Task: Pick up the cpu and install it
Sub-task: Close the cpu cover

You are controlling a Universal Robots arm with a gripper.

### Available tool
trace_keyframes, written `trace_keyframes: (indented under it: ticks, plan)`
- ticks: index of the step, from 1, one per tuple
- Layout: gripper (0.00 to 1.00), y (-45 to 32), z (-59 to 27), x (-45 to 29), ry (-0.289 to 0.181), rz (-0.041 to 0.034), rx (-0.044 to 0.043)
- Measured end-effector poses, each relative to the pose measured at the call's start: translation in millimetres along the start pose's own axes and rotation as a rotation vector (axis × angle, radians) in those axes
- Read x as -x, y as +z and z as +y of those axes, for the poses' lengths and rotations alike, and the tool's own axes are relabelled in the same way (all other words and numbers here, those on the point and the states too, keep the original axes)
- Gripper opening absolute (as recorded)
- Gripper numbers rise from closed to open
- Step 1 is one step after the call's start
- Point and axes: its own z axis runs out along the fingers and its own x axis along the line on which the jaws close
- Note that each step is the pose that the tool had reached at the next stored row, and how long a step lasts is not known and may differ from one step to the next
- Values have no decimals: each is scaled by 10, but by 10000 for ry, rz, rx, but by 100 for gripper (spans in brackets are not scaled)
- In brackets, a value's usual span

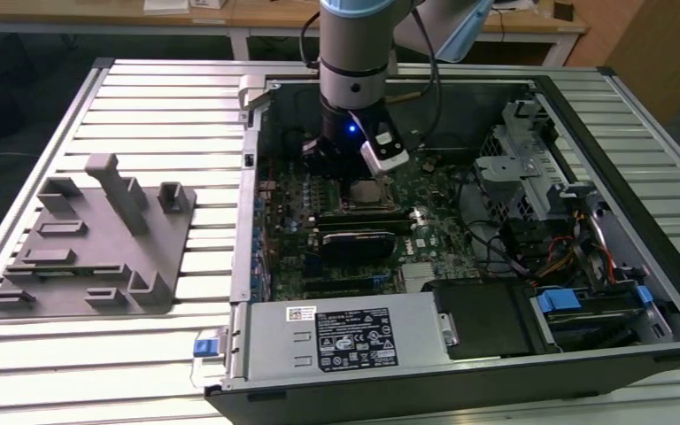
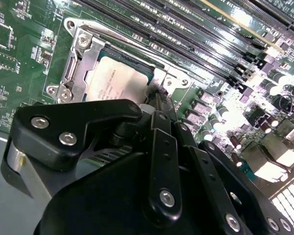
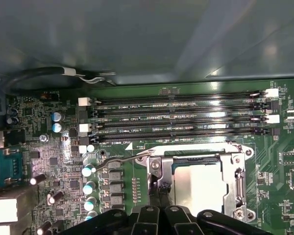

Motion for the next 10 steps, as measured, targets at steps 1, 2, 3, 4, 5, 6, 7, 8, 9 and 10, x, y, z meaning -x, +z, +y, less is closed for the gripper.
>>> trace_keyframes:
  ticks: [1,2,3,4,5,6,7,8,9,10]
  plan:
    - [11,-13,0,0,0,0,0]
    - [11,-27,0,0,0,0,0]
    - [11,-42,0,0,0,0,-1]
    - [11,-58,0,1,0,1,-1]
    - [11,-73,0,1,1,-1,0]
    - [11,-89,0,1,0,-1,1]
    - [11,-106,0,1,0,0,0]
    - [11,-125,0,1,0,0,-1]
    - [11,-141,0,2,0,0,0]
    - [11,-157,0,2,0,0,0]
